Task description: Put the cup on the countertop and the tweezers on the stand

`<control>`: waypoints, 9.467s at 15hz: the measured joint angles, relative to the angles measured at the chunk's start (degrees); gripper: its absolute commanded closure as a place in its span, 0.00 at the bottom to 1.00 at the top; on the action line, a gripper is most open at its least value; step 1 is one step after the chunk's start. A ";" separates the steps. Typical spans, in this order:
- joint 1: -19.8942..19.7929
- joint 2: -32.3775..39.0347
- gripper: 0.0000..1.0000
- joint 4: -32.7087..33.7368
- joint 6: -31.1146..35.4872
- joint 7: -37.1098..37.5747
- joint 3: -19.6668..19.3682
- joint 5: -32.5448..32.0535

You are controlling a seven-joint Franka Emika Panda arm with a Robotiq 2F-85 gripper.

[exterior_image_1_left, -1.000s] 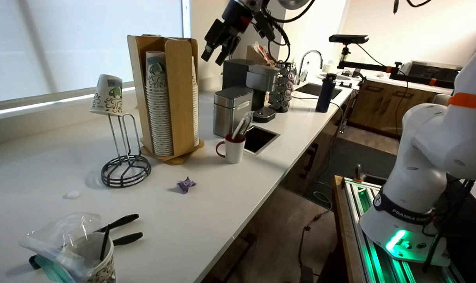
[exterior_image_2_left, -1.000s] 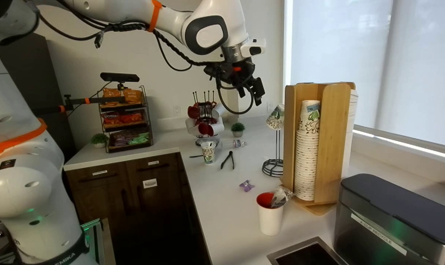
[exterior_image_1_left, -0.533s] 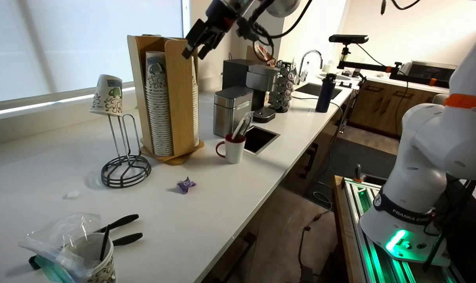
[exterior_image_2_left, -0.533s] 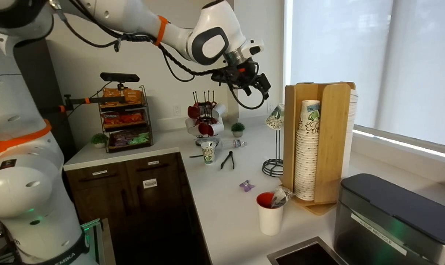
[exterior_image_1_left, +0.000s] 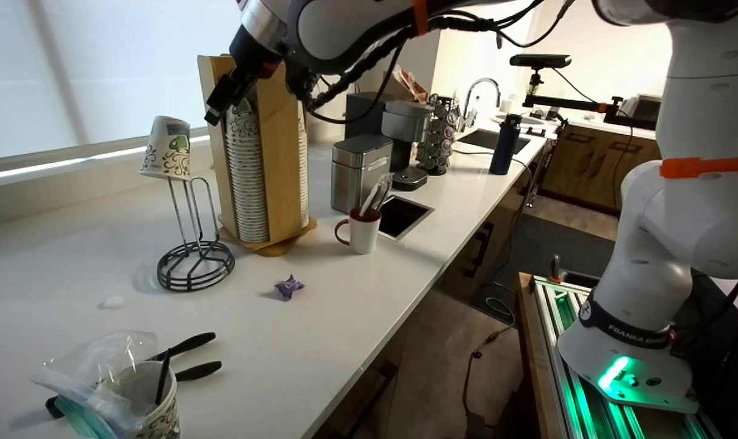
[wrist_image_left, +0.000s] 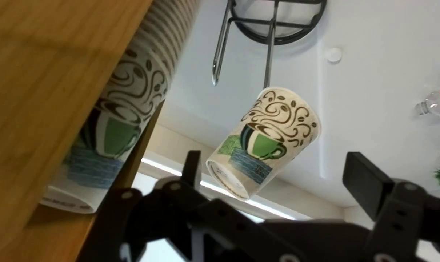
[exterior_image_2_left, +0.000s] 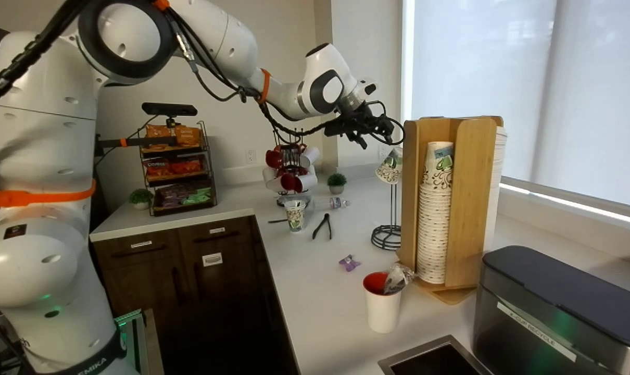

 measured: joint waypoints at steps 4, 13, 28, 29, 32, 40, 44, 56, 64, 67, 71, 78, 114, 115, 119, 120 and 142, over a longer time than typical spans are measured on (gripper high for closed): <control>-0.05 2.91 0.00 4.06 -0.05 0.10 -0.61 -1.82; 1.83 4.03 0.00 8.58 -13.17 -4.30 -0.08 -9.58; 1.86 12.92 0.00 21.91 -16.84 -22.32 1.23 -13.38; 1.67 13.71 0.04 22.94 -16.84 -23.80 1.39 -13.32; 1.03 16.70 0.19 26.18 -16.84 -26.97 2.04 -12.76; 0.52 23.26 0.92 34.00 -16.86 -29.37 2.62 -9.92; 0.54 23.71 0.98 37.47 -17.47 -29.89 3.09 -9.25; 0.37 22.12 0.98 44.50 -24.35 -32.86 7.77 -5.30; -0.02 16.16 0.98 45.41 -35.22 -36.11 11.29 -2.48; -0.09 14.78 0.98 45.24 -37.44 -38.61 13.96 0.47; -0.04 15.08 0.98 43.15 -41.13 -40.90 17.72 4.89; 1.67 21.00 0.94 39.12 -41.36 -39.49 18.34 4.73; 13.17 42.37 0.98 47.29 -35.05 -18.97 5.87 -15.86; 13.27 43.02 0.93 48.19 -34.56 -18.52 5.91 -15.86; 13.76 44.80 0.57 50.83 -34.28 -18.71 6.80 -15.84; 13.86 45.09 0.50 51.29 -34.39 -18.96 7.19 -15.76; 11.74 44.71 0.00 56.66 -61.38 -28.00 15.34 -8.47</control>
